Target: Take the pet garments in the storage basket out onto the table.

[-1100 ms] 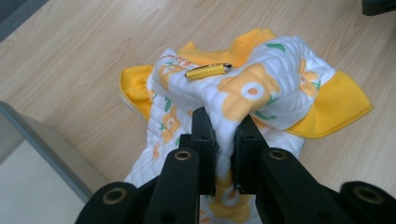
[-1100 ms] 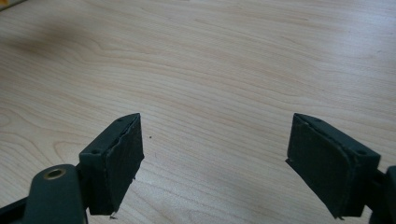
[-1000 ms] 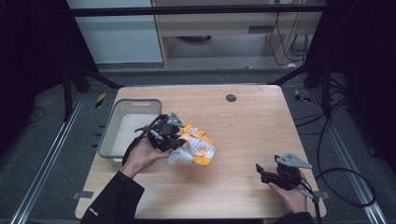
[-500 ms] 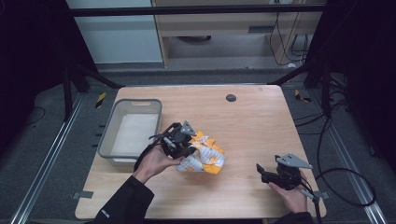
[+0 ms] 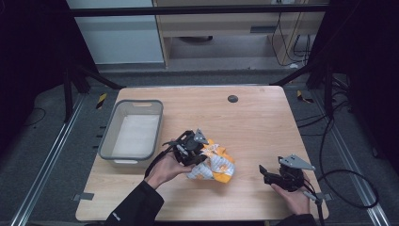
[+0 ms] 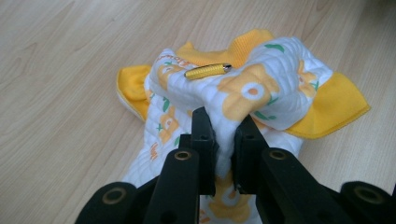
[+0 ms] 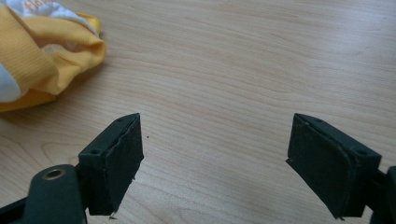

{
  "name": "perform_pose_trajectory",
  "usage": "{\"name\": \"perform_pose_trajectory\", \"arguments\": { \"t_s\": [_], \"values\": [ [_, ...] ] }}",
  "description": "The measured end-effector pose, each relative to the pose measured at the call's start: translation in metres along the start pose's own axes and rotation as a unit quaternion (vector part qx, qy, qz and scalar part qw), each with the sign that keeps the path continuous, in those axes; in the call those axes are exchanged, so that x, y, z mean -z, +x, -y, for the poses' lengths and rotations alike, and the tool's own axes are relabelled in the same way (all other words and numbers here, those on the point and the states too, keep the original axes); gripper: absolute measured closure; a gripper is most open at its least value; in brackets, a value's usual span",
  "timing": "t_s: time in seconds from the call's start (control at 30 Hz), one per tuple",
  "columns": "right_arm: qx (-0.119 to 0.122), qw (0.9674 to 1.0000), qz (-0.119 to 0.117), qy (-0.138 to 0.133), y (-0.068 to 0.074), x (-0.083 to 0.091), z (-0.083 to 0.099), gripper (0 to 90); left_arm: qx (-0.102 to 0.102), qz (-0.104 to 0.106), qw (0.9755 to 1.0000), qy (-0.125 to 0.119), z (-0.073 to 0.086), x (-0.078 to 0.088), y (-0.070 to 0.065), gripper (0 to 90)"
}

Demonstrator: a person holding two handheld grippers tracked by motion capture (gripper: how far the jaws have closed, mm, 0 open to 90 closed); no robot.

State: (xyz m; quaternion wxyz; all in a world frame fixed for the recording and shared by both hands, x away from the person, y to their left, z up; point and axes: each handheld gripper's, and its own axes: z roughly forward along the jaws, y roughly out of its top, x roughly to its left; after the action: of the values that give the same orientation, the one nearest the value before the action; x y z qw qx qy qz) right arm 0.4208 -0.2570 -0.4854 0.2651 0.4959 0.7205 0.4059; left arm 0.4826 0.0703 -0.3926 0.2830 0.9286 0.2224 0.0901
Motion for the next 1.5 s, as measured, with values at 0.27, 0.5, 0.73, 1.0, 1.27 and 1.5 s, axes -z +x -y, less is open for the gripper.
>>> {"name": "perform_pose_trajectory", "arguments": {
  "t_s": [0.27, 0.5, 0.73, 1.0, 1.27, 1.5],
  "values": [
    [0.004, 1.0000, 0.001, 0.001, -0.001, -0.001, 0.000, 17.8, -0.002, 0.010, 0.9999, -0.002, 0.003, -0.011, -0.004, 80.2],
    [0.004, 1.0000, 0.001, 0.000, -0.001, -0.001, 0.001, 17.6, -0.012, 0.017, 0.9998, -0.002, 0.007, -0.019, -0.009, 74.9],
    [0.006, 1.0000, 0.004, -0.001, -0.001, -0.001, 0.001, 17.4, -0.015, 0.015, 0.9998, -0.004, 0.013, -0.026, -0.012, 63.2],
    [0.006, 1.0000, 0.004, -0.001, -0.001, -0.001, 0.001, 16.9, -0.014, 0.012, 0.9994, -0.029, 0.018, -0.023, -0.010, 43.1],
    [0.004, 1.0000, 0.005, -0.001, -0.001, -0.001, 0.001, 16.6, -0.013, 0.013, 0.9977, -0.065, 0.023, -0.012, -0.013, 29.2],
    [0.007, 0.9999, 0.010, -0.002, -0.002, -0.001, 0.002, 16.6, -0.024, 0.004, 0.9969, -0.075, 0.029, 0.000, -0.017, 27.7]
  ]
}}
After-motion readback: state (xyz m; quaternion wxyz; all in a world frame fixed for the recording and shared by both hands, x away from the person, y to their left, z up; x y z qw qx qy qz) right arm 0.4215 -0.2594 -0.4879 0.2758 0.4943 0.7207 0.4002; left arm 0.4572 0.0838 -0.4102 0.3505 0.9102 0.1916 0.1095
